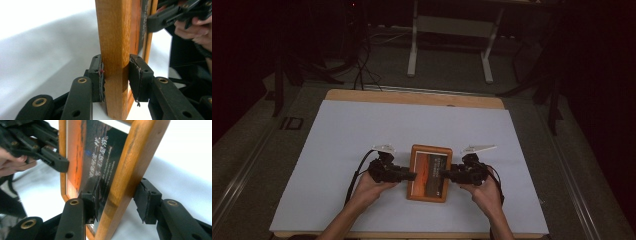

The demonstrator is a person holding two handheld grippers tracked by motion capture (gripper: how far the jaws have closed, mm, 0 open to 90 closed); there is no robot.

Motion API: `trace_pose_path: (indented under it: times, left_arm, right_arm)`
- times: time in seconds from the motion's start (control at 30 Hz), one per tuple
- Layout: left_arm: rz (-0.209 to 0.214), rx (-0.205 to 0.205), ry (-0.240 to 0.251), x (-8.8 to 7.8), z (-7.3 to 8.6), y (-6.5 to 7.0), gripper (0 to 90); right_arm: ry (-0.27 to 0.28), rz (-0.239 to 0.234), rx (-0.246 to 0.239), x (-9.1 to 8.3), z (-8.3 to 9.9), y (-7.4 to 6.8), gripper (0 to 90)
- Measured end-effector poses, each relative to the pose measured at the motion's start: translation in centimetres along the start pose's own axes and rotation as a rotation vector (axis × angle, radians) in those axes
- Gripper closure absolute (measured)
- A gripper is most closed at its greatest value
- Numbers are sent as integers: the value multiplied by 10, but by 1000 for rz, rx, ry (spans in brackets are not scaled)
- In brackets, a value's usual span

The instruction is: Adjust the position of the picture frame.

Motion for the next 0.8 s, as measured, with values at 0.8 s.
trace_pose_path:
  times: [0.8]
  left_arm:
    - [-156, -147, 52, -13, -8, -45, 611]
  right_arm:
    - [-74, 59, 129, 49, -31, 16, 595]
Point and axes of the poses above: each handheld gripper's, and its own axes: x roughly forward along the jaws, z roughly out of its underside, y roughly to its right, the point moved 6 cm from there along x, roughly forward along the jaws, and after that the axes turned 5 degrees about -x, right-handed, at the moved point
